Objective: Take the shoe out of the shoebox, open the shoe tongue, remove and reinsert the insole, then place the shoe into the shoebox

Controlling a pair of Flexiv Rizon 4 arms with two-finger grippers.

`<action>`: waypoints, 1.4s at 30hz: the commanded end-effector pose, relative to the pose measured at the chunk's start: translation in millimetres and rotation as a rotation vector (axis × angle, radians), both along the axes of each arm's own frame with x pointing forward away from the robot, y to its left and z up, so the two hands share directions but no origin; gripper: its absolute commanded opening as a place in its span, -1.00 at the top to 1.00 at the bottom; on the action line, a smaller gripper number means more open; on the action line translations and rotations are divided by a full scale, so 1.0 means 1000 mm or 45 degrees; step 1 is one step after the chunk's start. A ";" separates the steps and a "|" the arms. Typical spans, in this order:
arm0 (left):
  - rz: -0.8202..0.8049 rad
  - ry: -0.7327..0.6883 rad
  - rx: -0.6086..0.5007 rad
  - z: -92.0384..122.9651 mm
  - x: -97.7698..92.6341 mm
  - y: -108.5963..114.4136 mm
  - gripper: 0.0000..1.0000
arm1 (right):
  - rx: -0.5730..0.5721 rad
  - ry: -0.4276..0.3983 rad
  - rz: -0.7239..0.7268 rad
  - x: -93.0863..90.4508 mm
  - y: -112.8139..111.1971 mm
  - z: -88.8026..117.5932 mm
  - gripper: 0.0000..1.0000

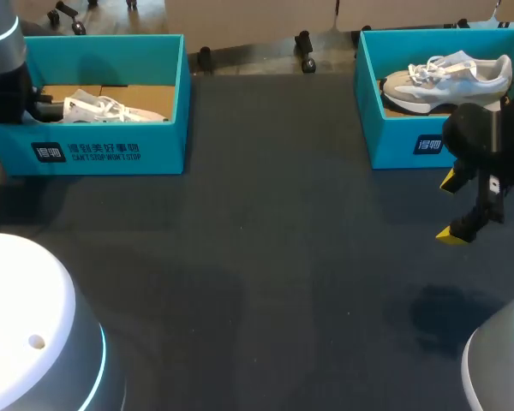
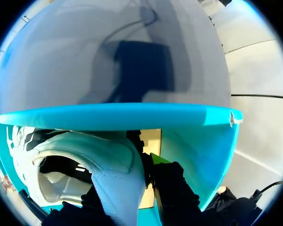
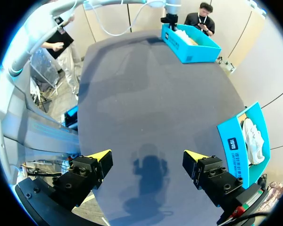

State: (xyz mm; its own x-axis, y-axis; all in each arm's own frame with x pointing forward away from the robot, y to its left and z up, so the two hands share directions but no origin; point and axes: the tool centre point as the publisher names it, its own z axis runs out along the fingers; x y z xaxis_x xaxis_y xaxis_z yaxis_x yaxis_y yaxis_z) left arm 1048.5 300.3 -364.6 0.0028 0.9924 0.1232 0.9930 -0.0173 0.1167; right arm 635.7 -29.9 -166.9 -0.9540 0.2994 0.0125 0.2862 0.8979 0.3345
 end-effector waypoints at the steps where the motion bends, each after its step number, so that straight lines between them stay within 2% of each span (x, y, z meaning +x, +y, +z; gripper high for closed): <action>1: 0.004 0.012 0.009 -0.004 0.004 0.000 1.00 | -0.005 0.006 0.000 0.003 0.002 -0.001 -1.00; 14: -0.011 0.088 0.031 -0.016 0.006 -0.002 1.00 | -0.005 0.006 0.000 0.003 0.002 -0.001 -1.00; 15: -0.012 0.089 0.034 -0.016 0.006 -0.002 0.73 | -0.005 0.006 0.000 0.003 0.002 -0.001 -1.00; 16: -0.012 0.093 0.033 -0.016 0.006 -0.002 0.35 | -0.005 0.006 0.000 0.003 0.002 -0.001 -1.00; 21: -0.013 0.095 0.033 -0.014 0.005 -0.002 -0.23 | -0.005 0.006 0.000 0.003 0.002 -0.001 -1.00; 22: -0.012 0.095 0.032 -0.012 0.006 -0.002 -0.51 | -0.005 0.006 0.000 0.003 0.002 -0.001 -1.00; 23: -0.015 0.101 0.025 -0.011 0.006 -0.002 -0.67 | -0.005 0.006 0.000 0.003 0.002 -0.001 -1.00; 26: -0.018 0.100 0.017 -0.006 0.006 -0.002 -0.97 | -0.005 0.006 0.000 0.003 0.002 -0.001 -1.00; 42: -0.025 0.049 -0.065 0.034 0.012 -0.012 -1.00 | -0.005 0.006 0.000 0.003 0.002 -0.001 -1.00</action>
State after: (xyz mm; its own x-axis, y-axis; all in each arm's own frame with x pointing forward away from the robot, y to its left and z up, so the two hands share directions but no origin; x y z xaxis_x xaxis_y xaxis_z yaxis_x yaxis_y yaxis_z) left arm 1063.9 287.2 -338.7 0.0288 0.9968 0.0746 0.9965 -0.0345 0.0759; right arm 635.7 -29.9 -166.9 -0.9540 0.2995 0.0125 0.2862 0.8979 0.3345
